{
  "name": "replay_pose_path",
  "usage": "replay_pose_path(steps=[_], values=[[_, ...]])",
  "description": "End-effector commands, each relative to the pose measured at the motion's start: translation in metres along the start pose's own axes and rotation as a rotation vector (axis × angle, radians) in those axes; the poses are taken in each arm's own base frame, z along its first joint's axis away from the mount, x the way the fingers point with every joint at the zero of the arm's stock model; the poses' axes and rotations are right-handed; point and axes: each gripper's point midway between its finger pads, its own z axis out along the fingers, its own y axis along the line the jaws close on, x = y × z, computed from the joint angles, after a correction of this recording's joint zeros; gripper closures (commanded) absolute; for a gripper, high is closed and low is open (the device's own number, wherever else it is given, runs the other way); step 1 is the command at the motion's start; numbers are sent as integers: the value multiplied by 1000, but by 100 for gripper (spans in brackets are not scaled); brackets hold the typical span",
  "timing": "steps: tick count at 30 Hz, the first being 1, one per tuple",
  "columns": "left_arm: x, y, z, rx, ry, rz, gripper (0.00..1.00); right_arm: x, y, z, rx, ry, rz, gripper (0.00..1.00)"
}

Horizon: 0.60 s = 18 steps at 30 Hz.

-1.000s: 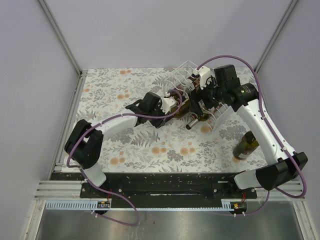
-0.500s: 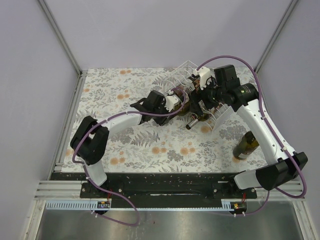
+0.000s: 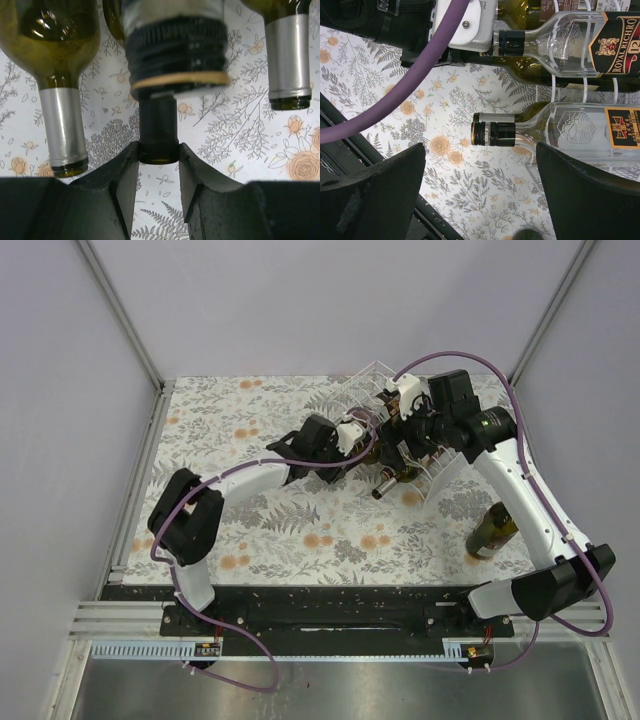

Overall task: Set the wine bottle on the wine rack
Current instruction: Adjust the wine bottle in the wine rack.

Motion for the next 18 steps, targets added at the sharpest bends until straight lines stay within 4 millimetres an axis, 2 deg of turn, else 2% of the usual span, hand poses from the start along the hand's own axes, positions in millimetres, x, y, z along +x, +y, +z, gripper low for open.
replay_pose_path(steps=[1, 8, 18], values=[[-48, 4, 2, -23, -136, 22, 89, -5, -1, -12, 18, -32, -17, 0], [-44, 1, 13, -16, -121, 13, 84, -2, -1, -12, 19, -28, -17, 1], [-48, -1, 16, -11, -132, 0, 76, 1, -1, -13, 23, -24, -19, 1]])
